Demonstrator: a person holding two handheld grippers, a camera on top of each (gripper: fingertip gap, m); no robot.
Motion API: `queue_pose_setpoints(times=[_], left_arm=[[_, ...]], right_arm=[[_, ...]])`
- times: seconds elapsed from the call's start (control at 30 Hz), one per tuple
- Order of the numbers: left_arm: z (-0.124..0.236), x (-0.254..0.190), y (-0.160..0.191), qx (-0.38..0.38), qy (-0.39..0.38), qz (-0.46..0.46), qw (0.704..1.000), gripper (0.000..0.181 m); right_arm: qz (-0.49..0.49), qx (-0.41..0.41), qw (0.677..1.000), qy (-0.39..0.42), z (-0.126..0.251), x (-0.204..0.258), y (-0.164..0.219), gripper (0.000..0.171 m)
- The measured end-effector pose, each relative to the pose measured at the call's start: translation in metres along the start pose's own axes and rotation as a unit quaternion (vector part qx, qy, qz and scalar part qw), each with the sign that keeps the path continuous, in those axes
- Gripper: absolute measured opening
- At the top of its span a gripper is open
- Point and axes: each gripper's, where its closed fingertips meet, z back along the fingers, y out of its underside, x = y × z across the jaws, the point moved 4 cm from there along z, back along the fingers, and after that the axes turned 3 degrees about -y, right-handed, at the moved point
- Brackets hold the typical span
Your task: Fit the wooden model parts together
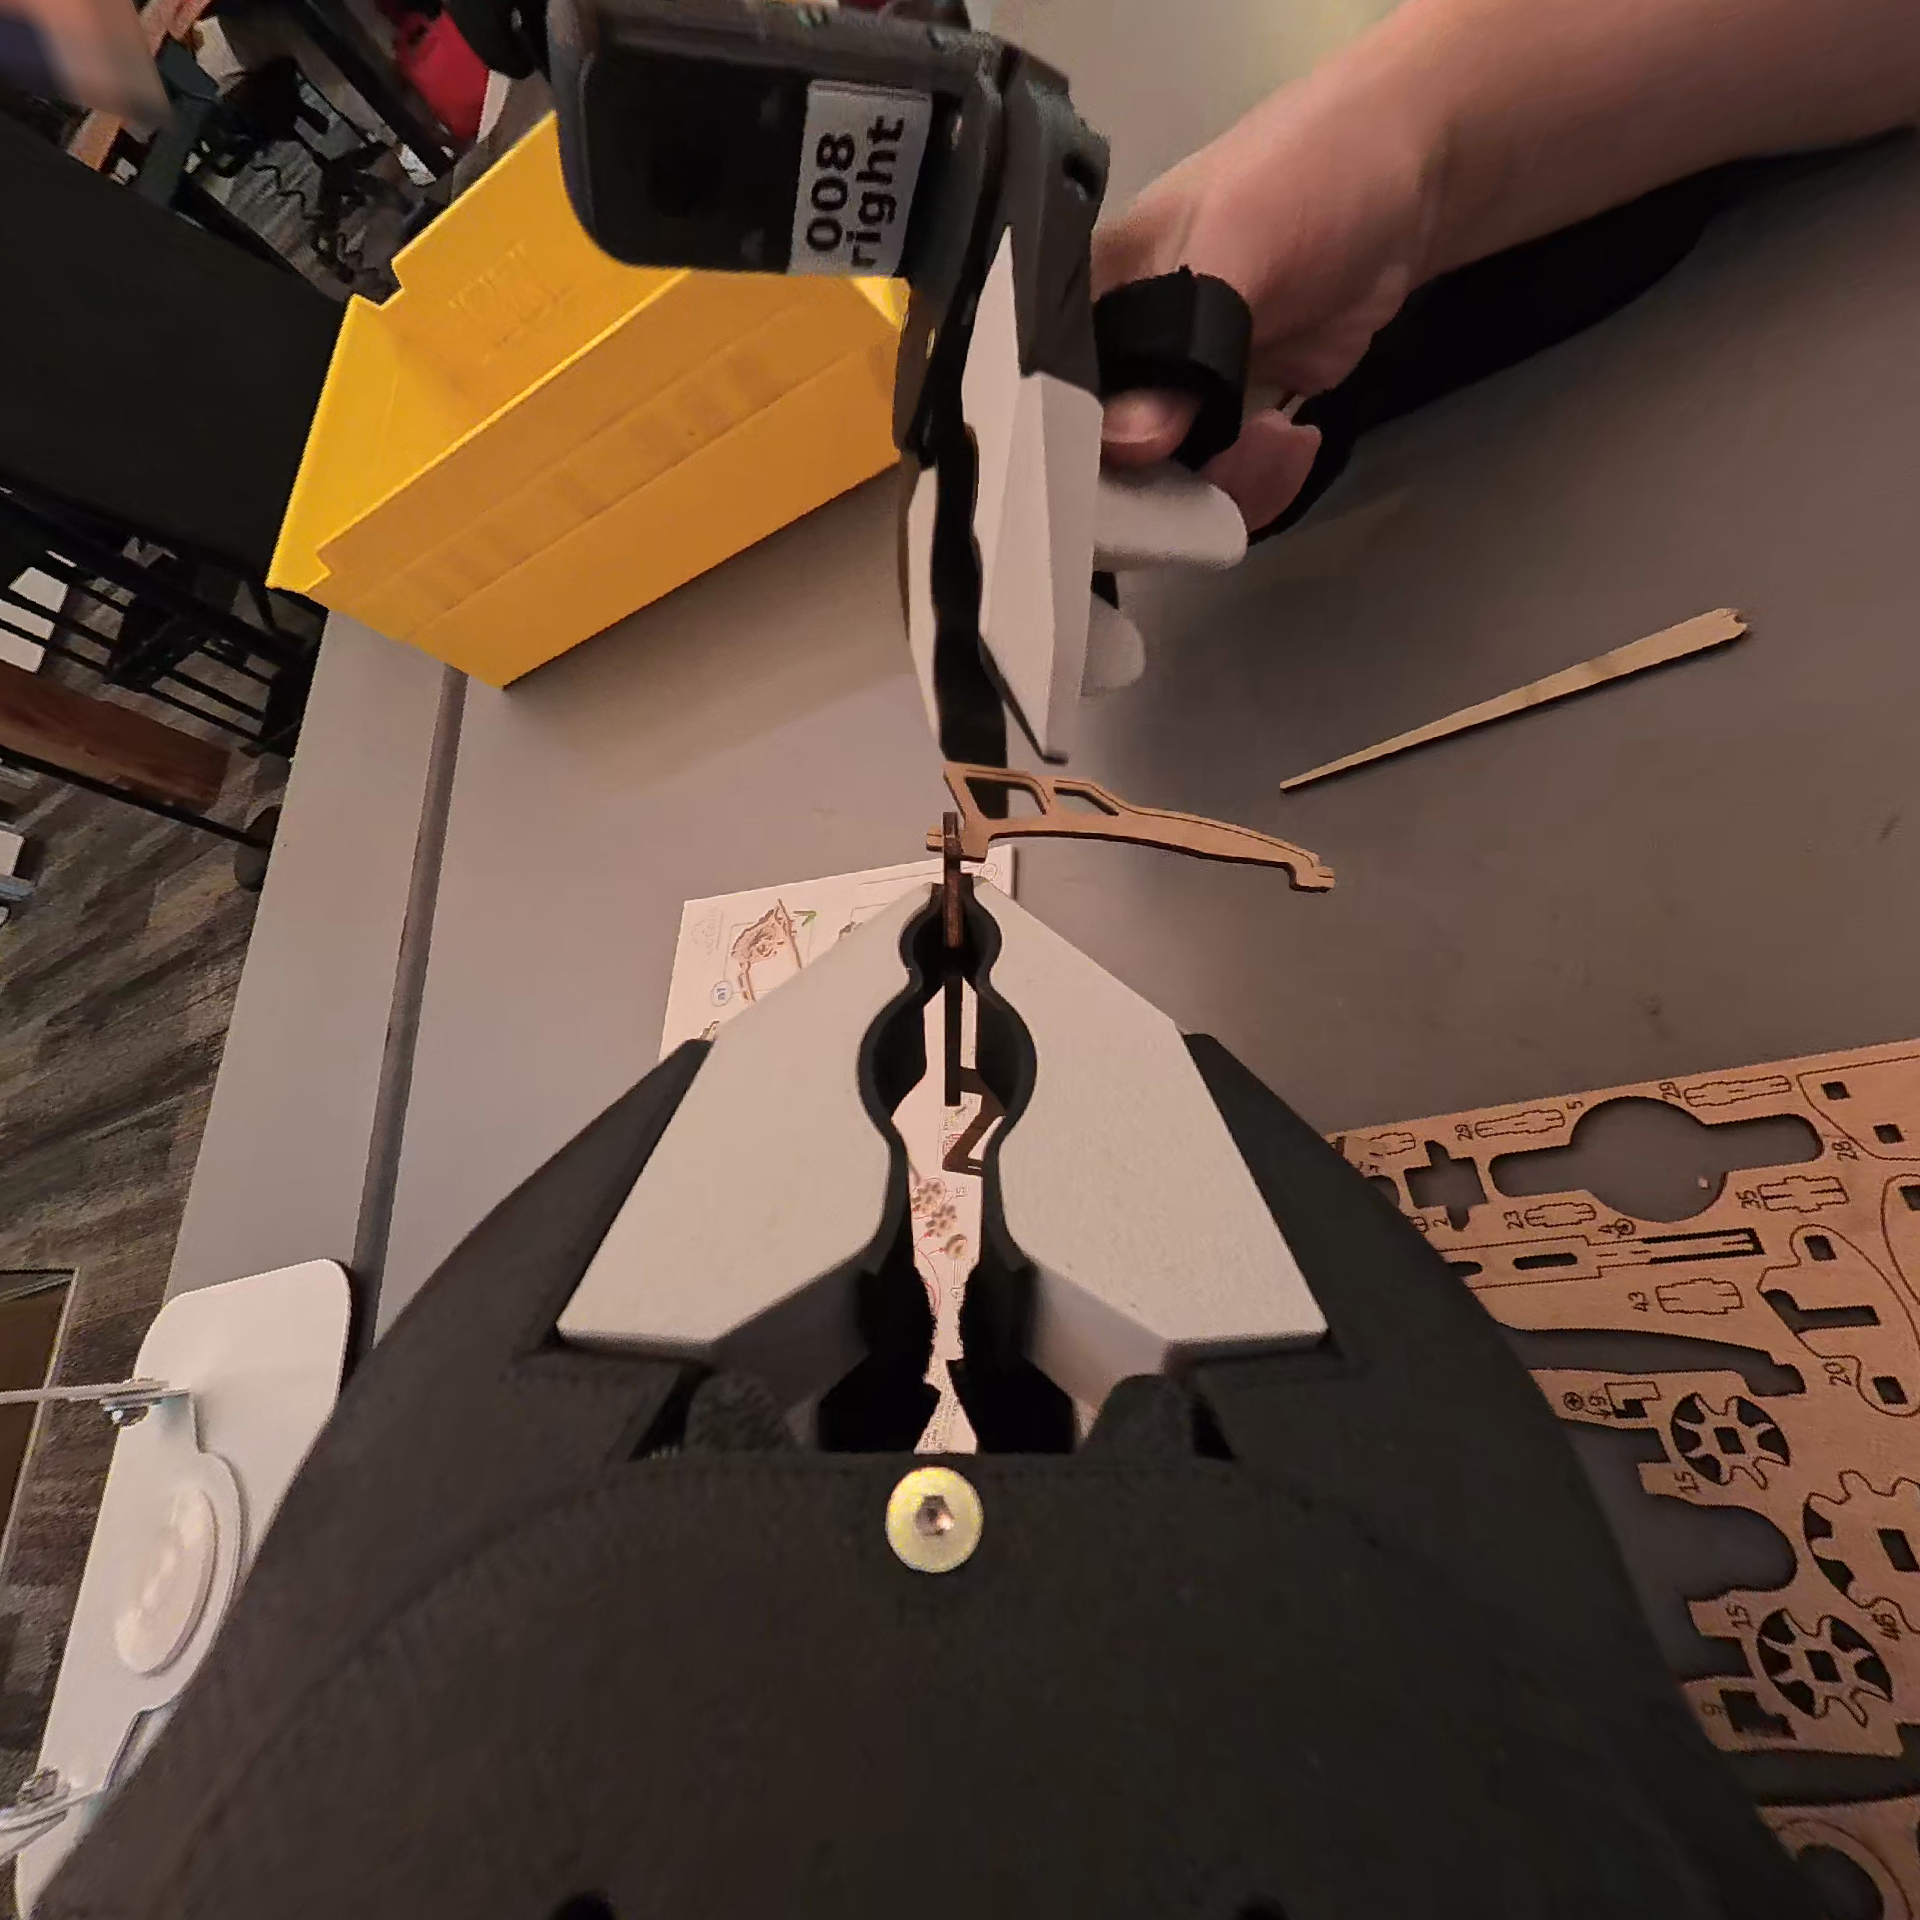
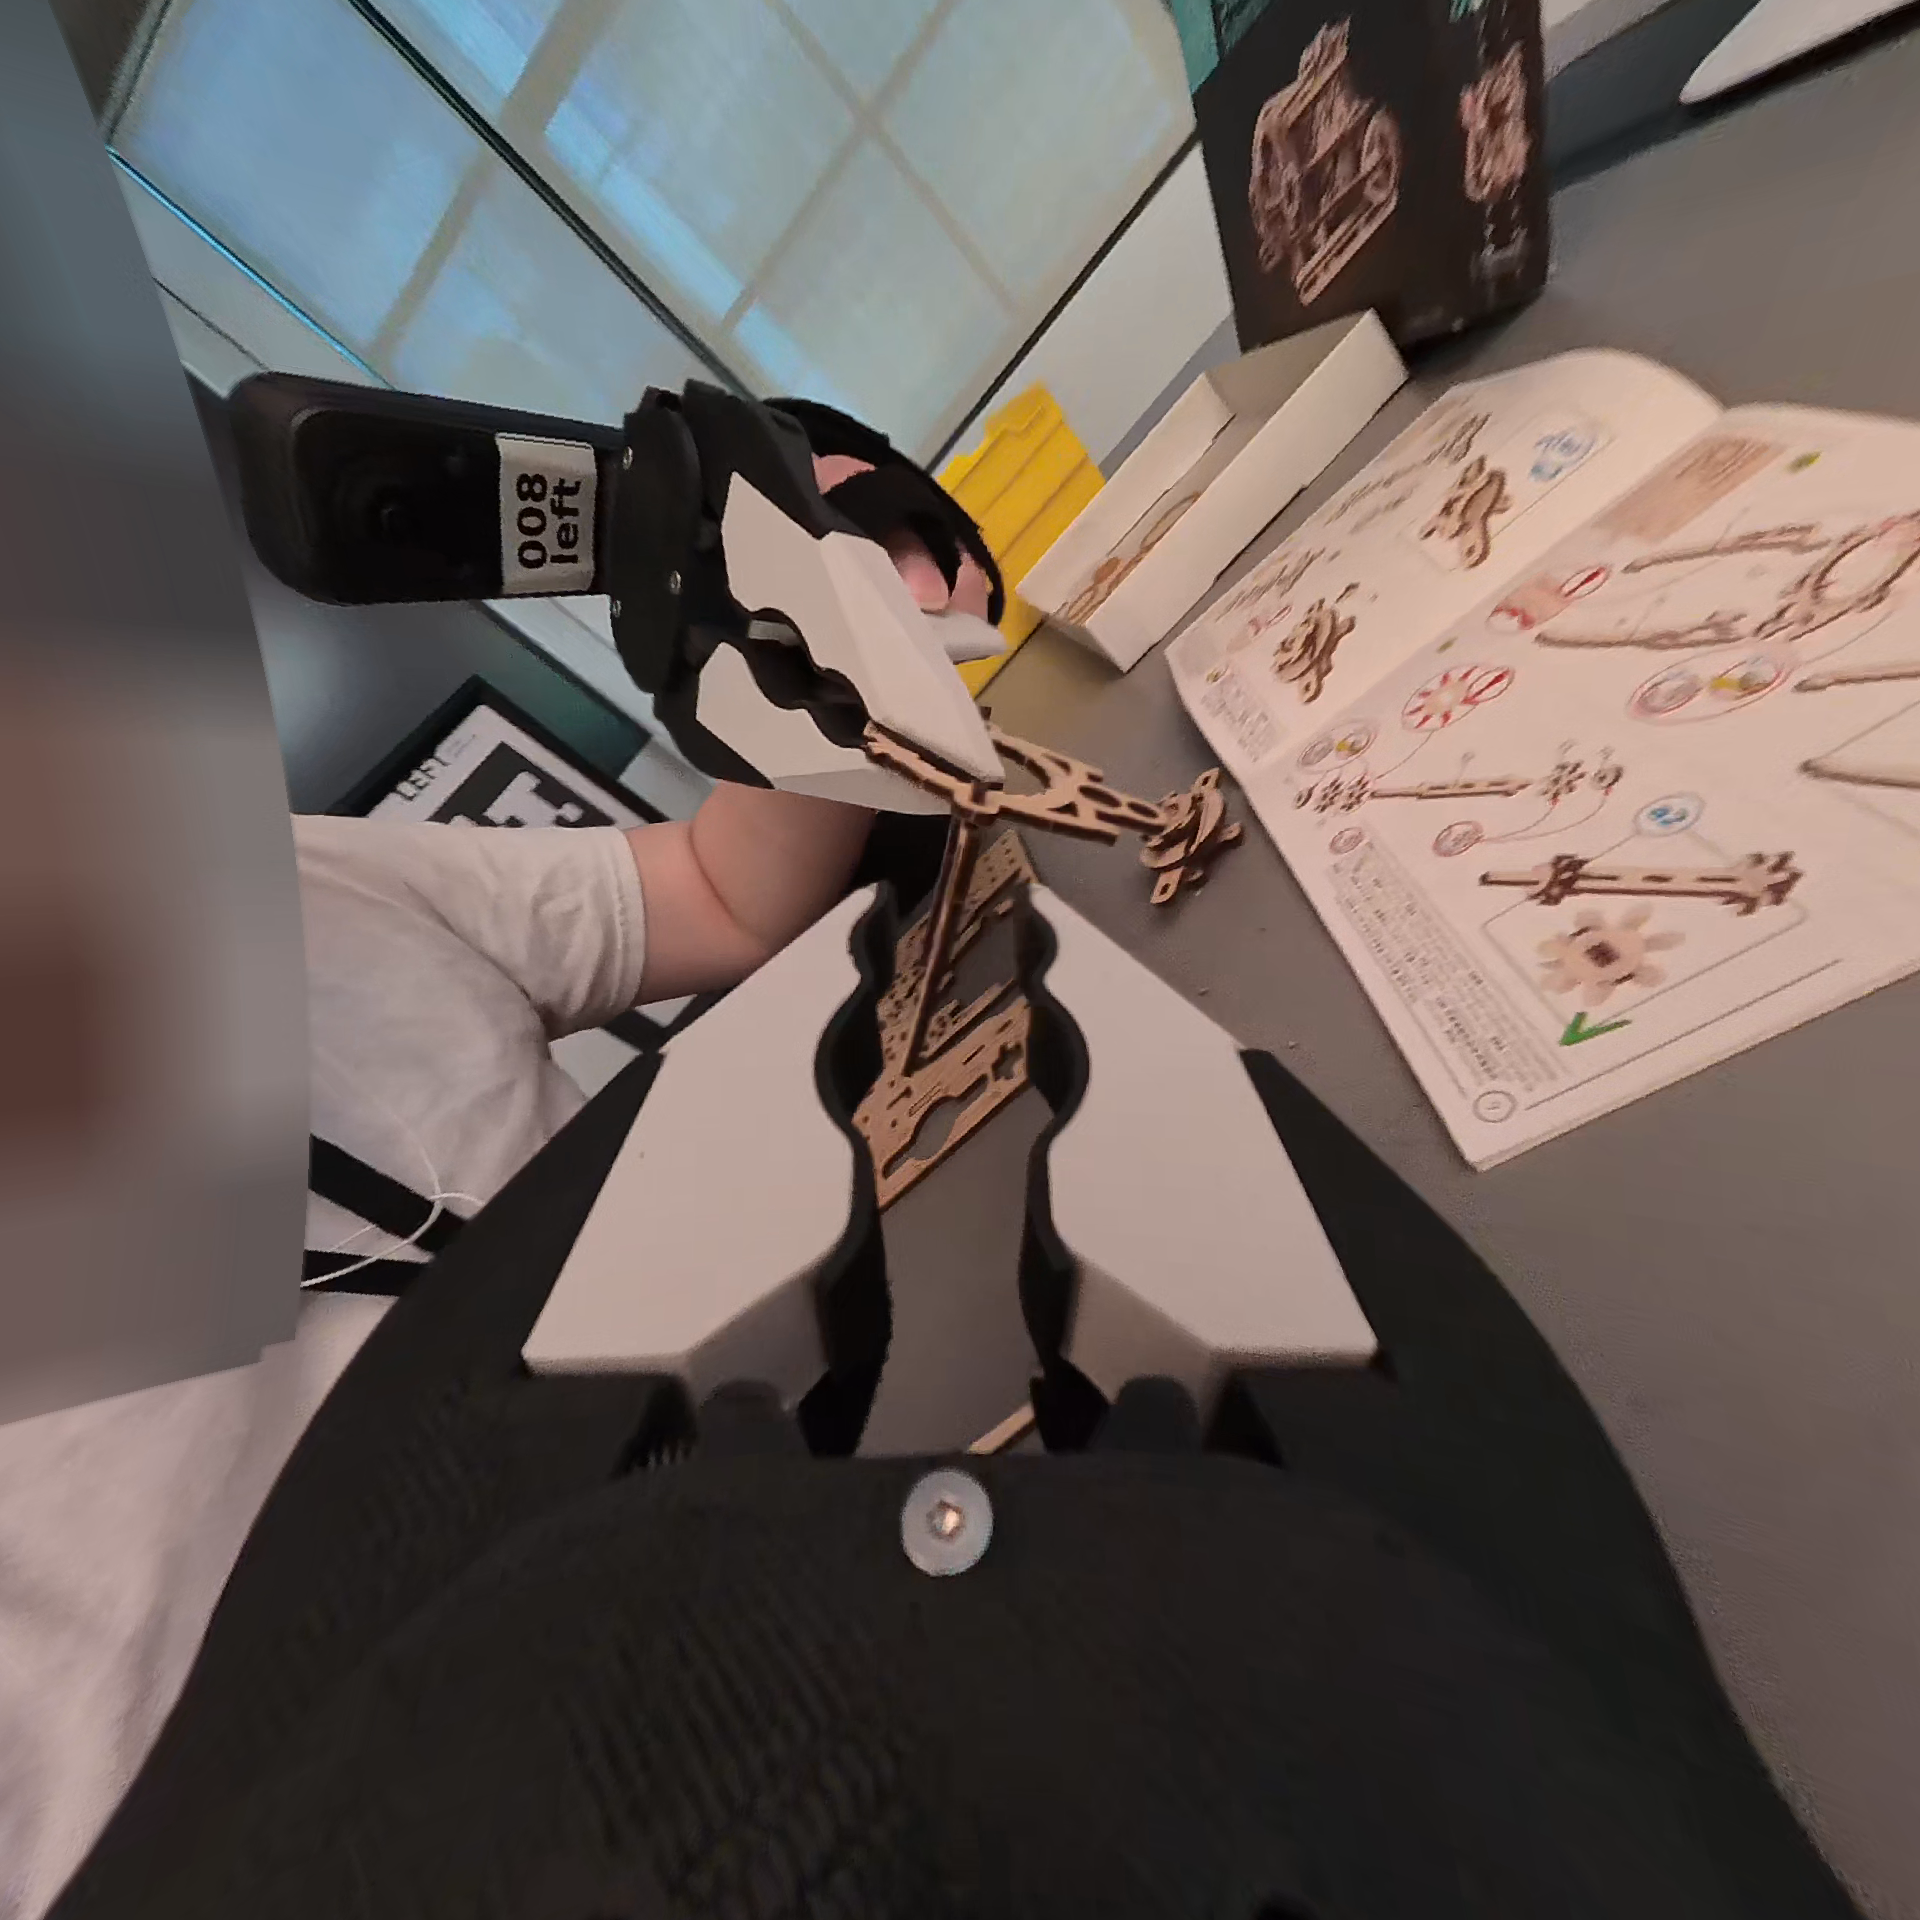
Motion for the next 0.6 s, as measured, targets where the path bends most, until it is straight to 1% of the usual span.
queue_pose_setpoints(times=[0.07,0.13,0.33,0.5,0.53,0.6], left_arm=[[-0.001,-0.002,-0.001,0.0,0.004,-0.004,1.0,0.0],[-0.001,-0.004,-0.002,0.0,0.006,-0.01,1.0,0.0],[0.0,-0.012,-0.001,0.003,0.029,-0.028,0.999,0.0],[0.001,-0.013,-0.001,0.003,0.033,-0.027,0.999,0.0],[0.0,-0.012,-0.001,0.003,0.033,-0.025,0.999,0.0],[0.0,-0.01,-0.001,0.002,0.028,-0.018,0.999,0.0]], right_arm=[[-0.013,0.008,1.0,-0.021,-0.001,0.002,0.002,0.003],[-0.024,0.009,0.999,-0.019,0.0,0.0,0.004,0.001],[-0.068,0.022,0.996,-0.048,-0.001,0.0,0.01,0.0],[-0.066,0.021,0.996,-0.055,-0.002,0.002,0.01,0.002],[-0.06,0.013,0.997,-0.055,-0.001,0.002,0.007,0.004],[-0.044,-0.003,0.998,-0.046,0.003,0.002,0.001,0.016]])
